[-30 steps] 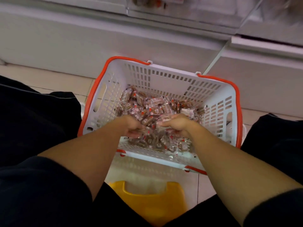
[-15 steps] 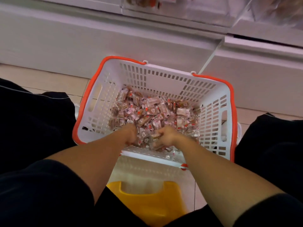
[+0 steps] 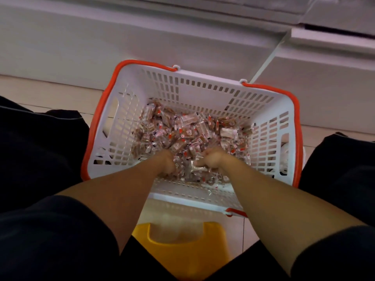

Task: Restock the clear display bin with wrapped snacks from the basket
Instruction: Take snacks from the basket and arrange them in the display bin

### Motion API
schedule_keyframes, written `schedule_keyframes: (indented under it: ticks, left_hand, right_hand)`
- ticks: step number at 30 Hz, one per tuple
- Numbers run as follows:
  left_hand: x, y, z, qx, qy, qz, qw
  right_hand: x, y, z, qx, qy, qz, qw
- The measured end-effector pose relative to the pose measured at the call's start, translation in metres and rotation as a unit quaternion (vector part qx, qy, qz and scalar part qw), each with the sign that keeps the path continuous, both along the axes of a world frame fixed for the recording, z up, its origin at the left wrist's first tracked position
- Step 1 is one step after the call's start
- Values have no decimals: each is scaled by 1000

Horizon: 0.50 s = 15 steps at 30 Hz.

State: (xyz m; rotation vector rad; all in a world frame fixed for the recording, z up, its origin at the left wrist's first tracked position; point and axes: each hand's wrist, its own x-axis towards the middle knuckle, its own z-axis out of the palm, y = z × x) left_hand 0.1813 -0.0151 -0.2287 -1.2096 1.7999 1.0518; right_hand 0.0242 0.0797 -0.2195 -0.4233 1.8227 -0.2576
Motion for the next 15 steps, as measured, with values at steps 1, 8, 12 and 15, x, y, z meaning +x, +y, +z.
schedule_keyframes:
  ticks: [1, 8, 12, 15]
  left_hand:
    - [0, -2, 2, 43, 9, 51, 998]
    - [1, -19, 33, 352, 205, 479, 777]
    - [-6, -27, 53, 373, 272, 429, 776]
    - [-13, -30, 66, 372, 303, 378, 791]
  right_hand:
    - [-4, -1, 6, -7, -33, -31, 999]
    - [-20, -12, 54, -114, -254, -178, 944]
    - [-25, -13, 76, -190, -224, -149, 944]
    - [-30, -11, 94, -227, -162, -138, 950]
